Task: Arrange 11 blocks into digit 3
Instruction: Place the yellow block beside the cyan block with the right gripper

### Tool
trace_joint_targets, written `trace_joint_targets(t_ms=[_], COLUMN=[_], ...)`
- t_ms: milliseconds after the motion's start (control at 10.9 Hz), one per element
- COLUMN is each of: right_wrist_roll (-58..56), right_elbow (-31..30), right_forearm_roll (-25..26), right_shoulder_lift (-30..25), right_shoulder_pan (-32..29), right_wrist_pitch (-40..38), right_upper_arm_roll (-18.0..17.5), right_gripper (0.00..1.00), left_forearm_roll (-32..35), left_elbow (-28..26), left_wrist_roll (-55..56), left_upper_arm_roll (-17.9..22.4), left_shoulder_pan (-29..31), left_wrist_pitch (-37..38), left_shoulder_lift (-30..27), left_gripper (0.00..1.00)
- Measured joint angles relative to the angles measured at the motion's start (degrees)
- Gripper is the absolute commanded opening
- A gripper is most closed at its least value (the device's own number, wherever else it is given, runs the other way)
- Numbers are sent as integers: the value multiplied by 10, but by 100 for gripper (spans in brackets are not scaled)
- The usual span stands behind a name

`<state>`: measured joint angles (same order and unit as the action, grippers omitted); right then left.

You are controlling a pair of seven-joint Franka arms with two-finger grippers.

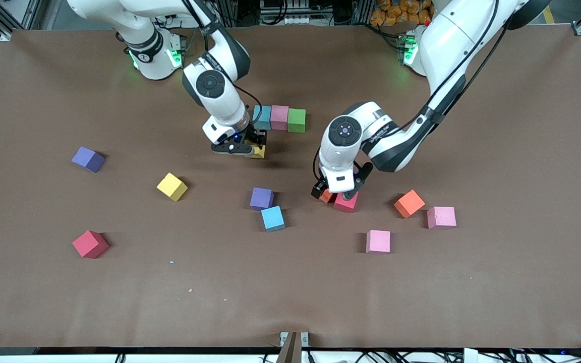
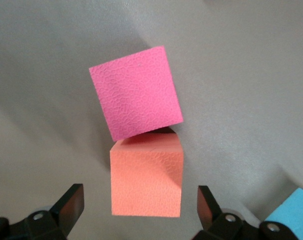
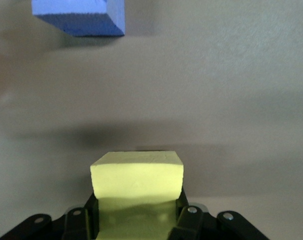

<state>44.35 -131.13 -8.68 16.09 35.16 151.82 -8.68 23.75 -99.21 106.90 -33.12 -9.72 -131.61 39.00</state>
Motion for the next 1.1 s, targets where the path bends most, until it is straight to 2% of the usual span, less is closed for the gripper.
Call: trace_joint_targets(t_ms=[184,460,1013,1105], right_wrist_roll=[10,16,29,30], right_elbow=[-19,-30,-34,-35], right_forearm_roll=[0,0,0,0], right_shoulder_lift=[0,0,2,3], right_shoulder_pan=[13,20,31,32], right_wrist_pitch=[23,27,24,24], right_upper_arm_roll=[0,0,0,0], right_gripper=[0,0,0,0], left_forearm_roll=[0,0,19,20], left_elbow=[0,0,1,1], left_wrist_roll=[0,3,3,3], left_upper_arm_roll=[14,54,68,69], left_shoulder_pan=[-9,-44,-48,-48], left_wrist_pitch=[-12,-33,-55,-55], left_shoulder_lift=[3,6,21,23], left_gripper=[100,100,100,94])
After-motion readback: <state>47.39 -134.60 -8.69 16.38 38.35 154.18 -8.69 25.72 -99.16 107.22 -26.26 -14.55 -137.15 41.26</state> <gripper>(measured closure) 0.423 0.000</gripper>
